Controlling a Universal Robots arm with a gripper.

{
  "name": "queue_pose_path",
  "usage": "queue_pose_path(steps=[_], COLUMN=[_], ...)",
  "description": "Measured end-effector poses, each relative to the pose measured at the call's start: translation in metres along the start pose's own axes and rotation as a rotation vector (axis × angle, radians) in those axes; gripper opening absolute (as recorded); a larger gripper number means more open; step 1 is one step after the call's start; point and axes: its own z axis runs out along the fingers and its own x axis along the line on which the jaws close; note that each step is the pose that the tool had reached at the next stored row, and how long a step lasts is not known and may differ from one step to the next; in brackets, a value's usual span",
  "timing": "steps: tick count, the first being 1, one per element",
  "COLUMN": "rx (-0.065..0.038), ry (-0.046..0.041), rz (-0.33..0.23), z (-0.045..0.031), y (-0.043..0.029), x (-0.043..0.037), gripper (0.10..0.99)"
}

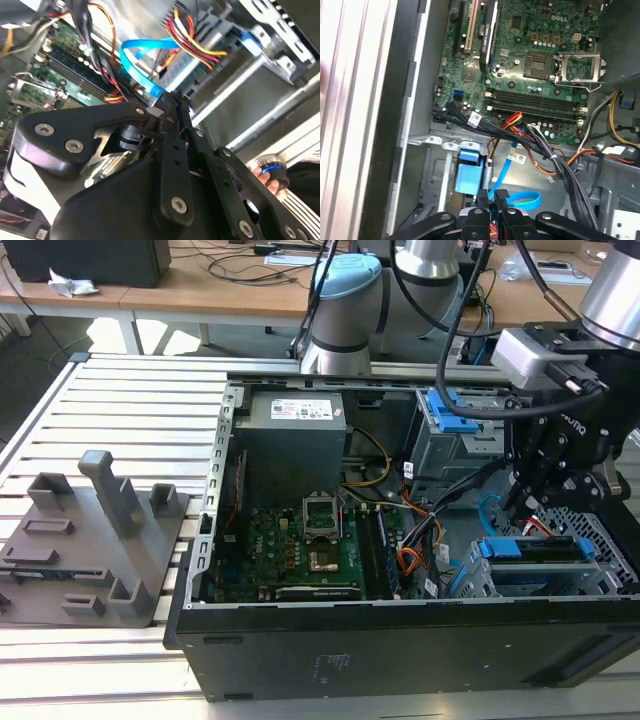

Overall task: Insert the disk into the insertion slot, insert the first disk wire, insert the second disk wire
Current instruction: 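Insert the second disk wire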

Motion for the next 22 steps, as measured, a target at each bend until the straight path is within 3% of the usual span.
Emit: queue_pose_path(steps=[1, 3, 11, 15, 22], rx=[0.0, 0.0, -0.002, -0.004, -0.005], ry=[0.0005, 0.0003, -0.0011, -0.0029, -0.0036], rz=[0.0, 0.003, 0.023, 0.065, 0.082], z=[0.0008, 0.0047, 0.0128, 0.0132, 0.0143], y=[0.0009, 0.0004, -0.0163, -0.0183, -0.0226], x=[0.006, 0.0099, 0.012, 0.0124, 0.013], gripper=[0.165, 0.165, 0.165, 0.165, 0.165])
